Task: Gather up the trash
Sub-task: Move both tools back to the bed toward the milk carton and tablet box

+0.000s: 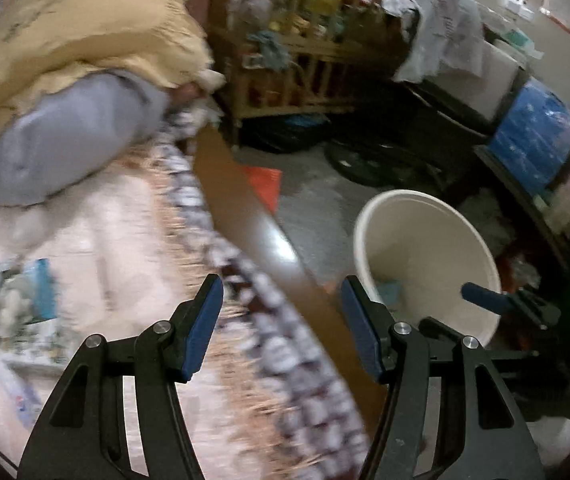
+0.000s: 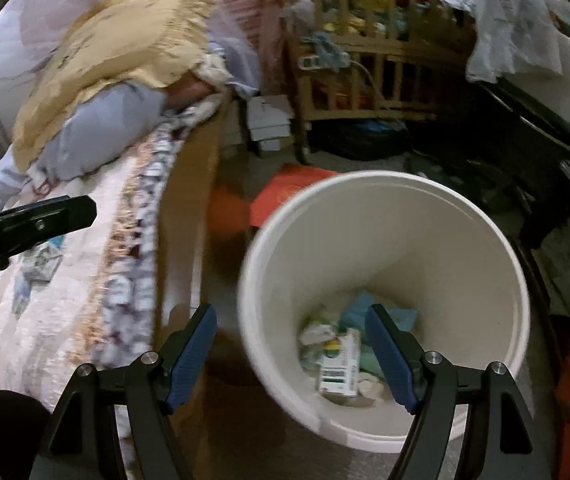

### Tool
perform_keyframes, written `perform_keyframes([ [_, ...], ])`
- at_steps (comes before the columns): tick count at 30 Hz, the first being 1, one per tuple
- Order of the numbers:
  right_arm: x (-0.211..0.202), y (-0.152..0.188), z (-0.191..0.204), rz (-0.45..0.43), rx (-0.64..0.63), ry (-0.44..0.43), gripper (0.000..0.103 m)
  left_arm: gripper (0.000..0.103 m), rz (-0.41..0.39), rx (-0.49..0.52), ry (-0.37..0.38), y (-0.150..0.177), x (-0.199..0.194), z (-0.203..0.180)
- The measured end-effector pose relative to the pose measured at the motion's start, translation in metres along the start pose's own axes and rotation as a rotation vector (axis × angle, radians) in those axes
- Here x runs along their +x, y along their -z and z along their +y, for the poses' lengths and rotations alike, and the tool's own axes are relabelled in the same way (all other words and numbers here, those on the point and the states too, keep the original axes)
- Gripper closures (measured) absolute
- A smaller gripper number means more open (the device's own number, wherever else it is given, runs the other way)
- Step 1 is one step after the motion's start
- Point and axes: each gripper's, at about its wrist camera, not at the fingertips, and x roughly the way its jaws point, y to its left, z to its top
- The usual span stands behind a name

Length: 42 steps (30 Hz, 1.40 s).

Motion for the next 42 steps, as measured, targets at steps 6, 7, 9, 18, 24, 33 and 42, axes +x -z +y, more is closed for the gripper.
perform_keyframes([
  [6,0.001,-0.006,0.048,-0.004,-0.077,-0.062,0.029,0.043,-0.021,-0.065,-0.067,0.016,-0.020,0.046],
  [7,0.002,-0.006,0.057,-0.002,-0.090,-0.074,0.029,0.043,-0.023,-0.074,-0.080,0.020,-0.023,0.053],
  [9,0.006,-0.007,0.075,0.004,-0.118,-0.101,0.029,0.043,-0.022,-0.087,-0.098,0.028,-0.028,0.068],
  [18,0.034,-0.004,0.158,0.052,-0.255,-0.246,0.029,0.043,-0.002,-0.229,-0.211,0.074,-0.061,0.152],
  [24,0.052,-0.005,0.209,0.071,-0.369,-0.356,0.029,0.043,0.016,-0.342,-0.298,0.110,-0.082,0.218],
  [33,0.087,-0.033,0.289,0.064,-0.547,-0.466,0.023,0.043,0.041,-0.441,-0.330,0.150,-0.104,0.267],
  [42,0.131,-0.042,0.345,0.119,-0.726,-0.452,0.043,0.043,0.050,-0.503,-0.274,0.151,-0.099,0.280],
])
